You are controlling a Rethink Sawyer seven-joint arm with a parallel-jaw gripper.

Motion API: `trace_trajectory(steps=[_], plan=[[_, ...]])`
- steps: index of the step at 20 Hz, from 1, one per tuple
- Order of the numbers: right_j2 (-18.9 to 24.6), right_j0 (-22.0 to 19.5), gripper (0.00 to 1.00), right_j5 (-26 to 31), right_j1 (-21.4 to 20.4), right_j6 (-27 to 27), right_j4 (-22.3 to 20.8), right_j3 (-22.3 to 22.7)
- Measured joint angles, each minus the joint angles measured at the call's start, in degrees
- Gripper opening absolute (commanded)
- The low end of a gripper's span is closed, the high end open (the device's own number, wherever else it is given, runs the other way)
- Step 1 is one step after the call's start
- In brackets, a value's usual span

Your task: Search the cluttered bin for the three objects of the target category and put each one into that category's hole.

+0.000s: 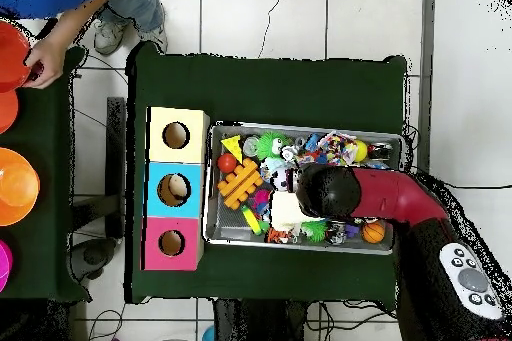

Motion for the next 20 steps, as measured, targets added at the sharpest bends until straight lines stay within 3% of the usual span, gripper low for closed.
trace_trajectory(steps=[20], plan=[[-0.1,0.0,1.0,0.0,1.3,0.0,0.0,0.0]])
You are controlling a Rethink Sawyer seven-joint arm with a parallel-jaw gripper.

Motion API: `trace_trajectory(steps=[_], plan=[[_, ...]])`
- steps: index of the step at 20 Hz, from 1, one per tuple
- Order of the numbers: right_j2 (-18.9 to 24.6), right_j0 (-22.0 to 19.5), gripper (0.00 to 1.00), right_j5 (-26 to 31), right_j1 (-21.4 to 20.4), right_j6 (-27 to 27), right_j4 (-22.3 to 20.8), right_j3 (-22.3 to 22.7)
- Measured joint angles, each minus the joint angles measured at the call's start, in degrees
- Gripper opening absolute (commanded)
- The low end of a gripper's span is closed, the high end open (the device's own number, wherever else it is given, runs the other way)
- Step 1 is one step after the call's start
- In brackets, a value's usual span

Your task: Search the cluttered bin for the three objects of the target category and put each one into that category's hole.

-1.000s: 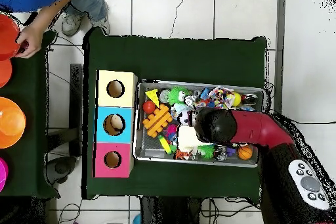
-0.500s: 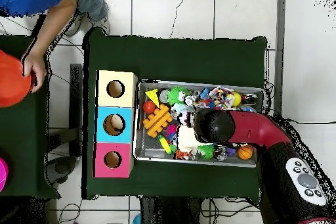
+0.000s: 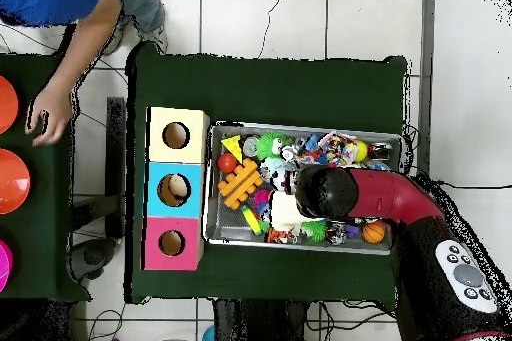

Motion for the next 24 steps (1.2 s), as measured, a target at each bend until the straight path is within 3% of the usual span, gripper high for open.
trace_trajectory(steps=[15,24], plan=[[0.0,0.0,1.0,0.0,-0.5,0.0,0.0,0.0],[-0.1,0.6,1.0,0.0,-4.3,0.0,0.0,0.2]])
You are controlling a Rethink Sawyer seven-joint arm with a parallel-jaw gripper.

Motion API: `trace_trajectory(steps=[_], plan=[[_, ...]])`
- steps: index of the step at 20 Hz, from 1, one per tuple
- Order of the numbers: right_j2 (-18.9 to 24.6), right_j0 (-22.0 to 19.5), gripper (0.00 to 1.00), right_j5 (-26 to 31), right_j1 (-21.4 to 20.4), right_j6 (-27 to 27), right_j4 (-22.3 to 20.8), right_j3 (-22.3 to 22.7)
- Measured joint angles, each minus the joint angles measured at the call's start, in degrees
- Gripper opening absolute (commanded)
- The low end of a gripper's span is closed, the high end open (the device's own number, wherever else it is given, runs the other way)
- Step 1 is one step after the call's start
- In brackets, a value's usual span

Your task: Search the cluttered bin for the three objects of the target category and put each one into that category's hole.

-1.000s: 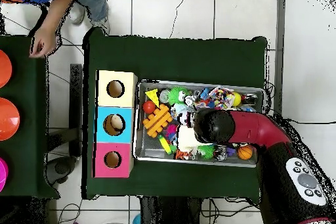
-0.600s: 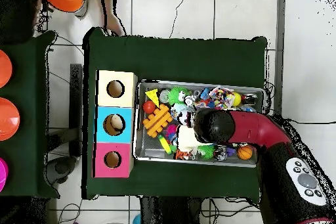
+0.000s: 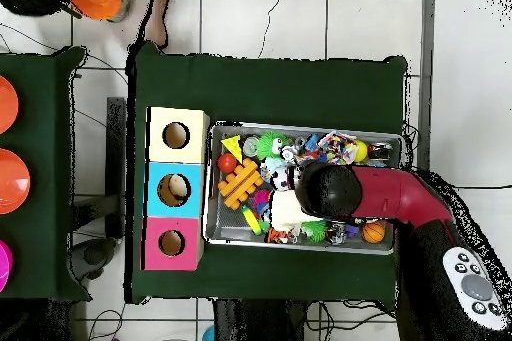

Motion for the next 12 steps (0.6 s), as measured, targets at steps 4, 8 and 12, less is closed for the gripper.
trace_trajectory(steps=[4,8,12], plan=[[-0.1,0.2,1.0,0.0,-1.6,0.0,0.0,0.1],[-0.3,0.8,1.0,0.0,-2.6,0.0,0.0,0.3],[-0.7,2.2,1.0,0.0,-3.3,0.0,0.0,1.1]])
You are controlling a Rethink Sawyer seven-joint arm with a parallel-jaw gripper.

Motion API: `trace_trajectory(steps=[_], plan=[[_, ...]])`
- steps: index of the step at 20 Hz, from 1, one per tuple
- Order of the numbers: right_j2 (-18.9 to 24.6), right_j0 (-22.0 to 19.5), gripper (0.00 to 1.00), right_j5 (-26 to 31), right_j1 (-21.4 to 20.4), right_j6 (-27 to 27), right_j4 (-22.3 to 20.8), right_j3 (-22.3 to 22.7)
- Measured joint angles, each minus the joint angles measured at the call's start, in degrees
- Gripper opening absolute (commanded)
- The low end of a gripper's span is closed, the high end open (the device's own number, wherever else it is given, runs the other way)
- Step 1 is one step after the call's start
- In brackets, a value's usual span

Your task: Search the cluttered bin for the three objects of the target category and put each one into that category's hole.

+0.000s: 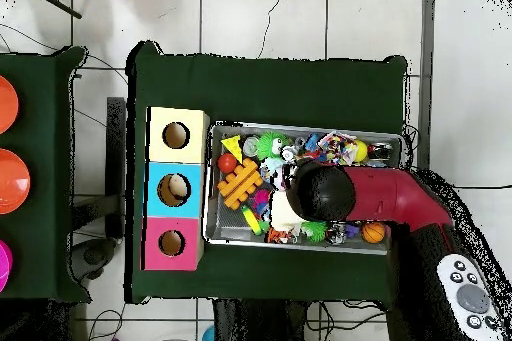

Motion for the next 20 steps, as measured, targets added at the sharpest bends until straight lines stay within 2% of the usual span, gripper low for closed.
trace_trajectory(steps=[10,20], plan=[[-0.7,2.8,1.0,-0.1,-0.3,0.0,0.1,3.5],[-1.5,1.4,1.0,-4.2,-1.8,0.0,0.1,8.8]])
